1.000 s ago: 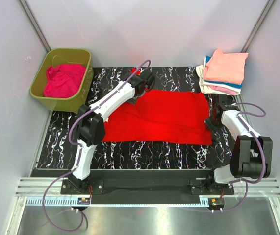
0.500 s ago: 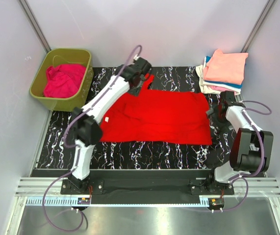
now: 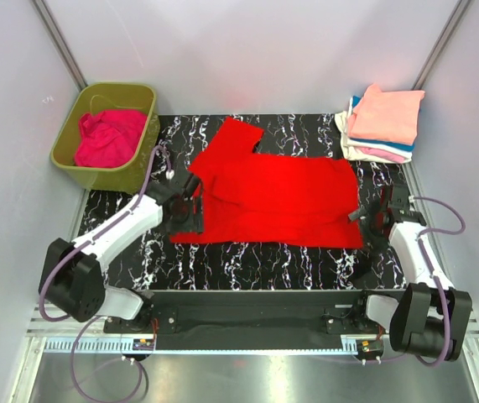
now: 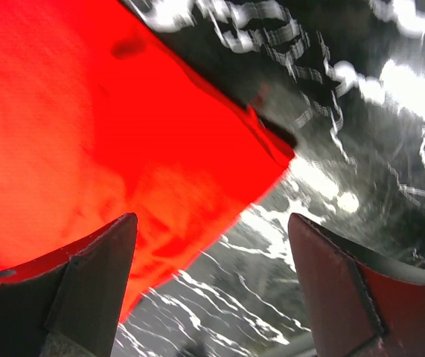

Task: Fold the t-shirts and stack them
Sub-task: Fold the tshirt

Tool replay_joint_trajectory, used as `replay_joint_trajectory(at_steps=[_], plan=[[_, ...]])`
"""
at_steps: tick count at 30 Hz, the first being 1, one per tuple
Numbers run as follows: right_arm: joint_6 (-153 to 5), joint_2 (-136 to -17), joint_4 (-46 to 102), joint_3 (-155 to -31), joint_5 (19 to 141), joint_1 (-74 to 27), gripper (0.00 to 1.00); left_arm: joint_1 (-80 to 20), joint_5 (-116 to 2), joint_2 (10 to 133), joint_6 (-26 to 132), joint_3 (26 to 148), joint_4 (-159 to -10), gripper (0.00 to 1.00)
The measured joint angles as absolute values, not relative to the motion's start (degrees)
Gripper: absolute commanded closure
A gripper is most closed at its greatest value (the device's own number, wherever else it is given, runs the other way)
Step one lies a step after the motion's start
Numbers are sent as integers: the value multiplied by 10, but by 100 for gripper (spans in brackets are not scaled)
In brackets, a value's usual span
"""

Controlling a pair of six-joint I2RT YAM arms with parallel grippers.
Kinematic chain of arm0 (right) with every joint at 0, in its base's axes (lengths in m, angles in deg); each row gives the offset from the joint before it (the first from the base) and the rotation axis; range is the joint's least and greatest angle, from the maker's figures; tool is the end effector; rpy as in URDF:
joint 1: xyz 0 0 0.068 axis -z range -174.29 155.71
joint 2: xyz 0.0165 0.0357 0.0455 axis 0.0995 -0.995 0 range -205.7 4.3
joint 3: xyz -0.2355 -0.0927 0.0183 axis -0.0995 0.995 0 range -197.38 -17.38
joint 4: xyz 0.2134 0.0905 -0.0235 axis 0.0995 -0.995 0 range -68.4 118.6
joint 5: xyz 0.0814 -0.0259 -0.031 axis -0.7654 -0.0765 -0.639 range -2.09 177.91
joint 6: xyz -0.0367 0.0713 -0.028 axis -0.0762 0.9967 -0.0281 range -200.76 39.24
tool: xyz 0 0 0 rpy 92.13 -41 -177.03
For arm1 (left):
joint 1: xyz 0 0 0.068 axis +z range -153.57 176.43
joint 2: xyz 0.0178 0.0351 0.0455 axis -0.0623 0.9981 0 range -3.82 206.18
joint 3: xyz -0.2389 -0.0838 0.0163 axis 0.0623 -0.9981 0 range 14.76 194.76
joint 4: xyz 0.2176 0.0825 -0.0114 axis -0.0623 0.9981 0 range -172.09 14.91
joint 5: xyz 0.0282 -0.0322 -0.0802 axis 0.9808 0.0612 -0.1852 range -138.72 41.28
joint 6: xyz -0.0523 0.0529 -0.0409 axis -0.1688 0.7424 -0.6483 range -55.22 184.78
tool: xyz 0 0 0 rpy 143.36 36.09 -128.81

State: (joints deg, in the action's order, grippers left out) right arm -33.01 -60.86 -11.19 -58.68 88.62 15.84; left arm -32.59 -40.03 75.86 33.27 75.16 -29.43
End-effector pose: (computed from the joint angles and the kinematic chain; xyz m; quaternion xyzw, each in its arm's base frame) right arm 0.2002 -0.0367 0.1701 0.4724 0.8514 0.0678 0.2177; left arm 0.2191 -0.1086 0.1992 -0.0332 0.9843 -0.0142 0.1728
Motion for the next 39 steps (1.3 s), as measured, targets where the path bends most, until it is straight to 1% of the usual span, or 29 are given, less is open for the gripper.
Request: replay_joint_trajectory(at_steps=[2,6,13,16,20,21,23,24,26,27,28,30,31,33,34,37,38,39], plan=[[-332,-597,-111,-561,870,158,13,-321,-421,740,308,693,-324,26],[-339,-602,-110,-543,849,158,16,-295,-431,723,275,636,-360,26],[-349,-678,-84,-544,847,164,17,-231,-434,723,256,599,-418,26],[-350,-697,-71,-544,848,168,18,-212,-433,726,257,596,-439,28],[-351,-717,-59,-547,845,171,20,-199,-433,747,260,596,-465,38],[-352,-720,-58,-549,843,172,22,-197,-433,754,260,594,-472,44],[-352,-728,-56,-553,842,175,25,-196,-432,767,261,590,-481,50],[-353,-732,-56,-556,841,176,28,-196,-432,771,261,588,-486,59],[-356,-738,-53,-559,840,179,36,-196,-432,779,259,584,-494,72],[-358,-742,-52,-560,839,182,44,-196,-432,781,260,582,-497,78],[-361,-744,-50,-561,839,184,48,-196,-432,782,260,581,-498,89],[-365,-750,-47,-561,839,190,56,-196,-432,782,261,580,-503,98],[-367,-752,-46,-562,839,193,63,-196,-431,782,263,580,-506,100],[-370,-757,-41,-563,840,196,71,-195,-431,782,263,580,-507,100],[-372,-759,-40,-564,840,198,79,-195,-431,782,263,580,-507,100],[-377,-765,-35,-567,843,203,90,-192,-432,780,263,580,-506,100],[-380,-768,-34,-569,844,207,98,-190,-432,777,262,580,-505,100],[-383,-771,-34,-572,844,212,100,-189,-433,773,260,579,-503,100]])
